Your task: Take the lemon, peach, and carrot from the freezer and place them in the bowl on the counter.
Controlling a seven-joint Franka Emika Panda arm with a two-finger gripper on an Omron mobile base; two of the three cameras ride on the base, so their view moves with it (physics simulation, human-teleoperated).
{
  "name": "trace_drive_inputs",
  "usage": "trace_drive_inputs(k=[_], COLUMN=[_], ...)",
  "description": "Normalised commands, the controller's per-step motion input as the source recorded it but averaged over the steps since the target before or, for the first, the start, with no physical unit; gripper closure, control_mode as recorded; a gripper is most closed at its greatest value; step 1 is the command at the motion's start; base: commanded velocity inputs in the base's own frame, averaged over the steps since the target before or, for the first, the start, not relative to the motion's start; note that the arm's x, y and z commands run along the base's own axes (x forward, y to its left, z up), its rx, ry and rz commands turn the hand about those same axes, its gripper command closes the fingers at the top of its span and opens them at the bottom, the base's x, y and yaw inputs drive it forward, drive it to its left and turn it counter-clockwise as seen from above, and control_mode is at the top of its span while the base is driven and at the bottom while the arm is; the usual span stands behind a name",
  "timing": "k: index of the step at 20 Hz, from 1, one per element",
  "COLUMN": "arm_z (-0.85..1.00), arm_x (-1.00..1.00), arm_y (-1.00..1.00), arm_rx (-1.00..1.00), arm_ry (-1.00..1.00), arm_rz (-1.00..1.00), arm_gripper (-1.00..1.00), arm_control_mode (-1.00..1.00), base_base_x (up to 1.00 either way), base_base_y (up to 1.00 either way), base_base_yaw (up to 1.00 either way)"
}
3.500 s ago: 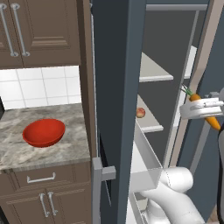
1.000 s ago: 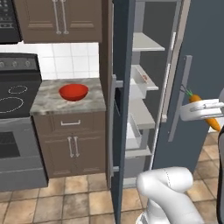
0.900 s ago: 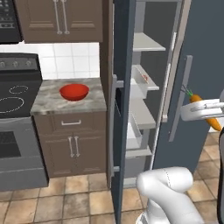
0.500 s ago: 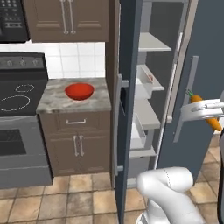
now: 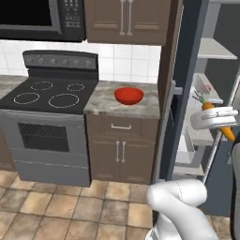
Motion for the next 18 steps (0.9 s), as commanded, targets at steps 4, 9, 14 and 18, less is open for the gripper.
trace_drive_inputs(k=[4, 9, 14, 18], arm_z=[0.00, 0.00, 0.00, 0.00], arm_x=[0.00, 0.00, 0.00, 0.00], arm_y=[0.00, 0.00, 0.00, 0.00], arm_rx=[0.00, 0.00, 0.00, 0.00], arm_ry=[0.00, 0.00, 0.00, 0.00], arm_rz=[0.00, 0.00, 0.00, 0.00], arm_gripper=[1.00, 1.00, 1.00, 1.00], arm_control_mode=[1.00, 1.00, 1.00, 1.00], base_base_x=[0.52, 0.90, 0.96, 0.91], base_base_y=[0.56, 0.60, 0.76, 0.82], base_base_yaw=[0.56, -0.05, -0.17, -0.08])
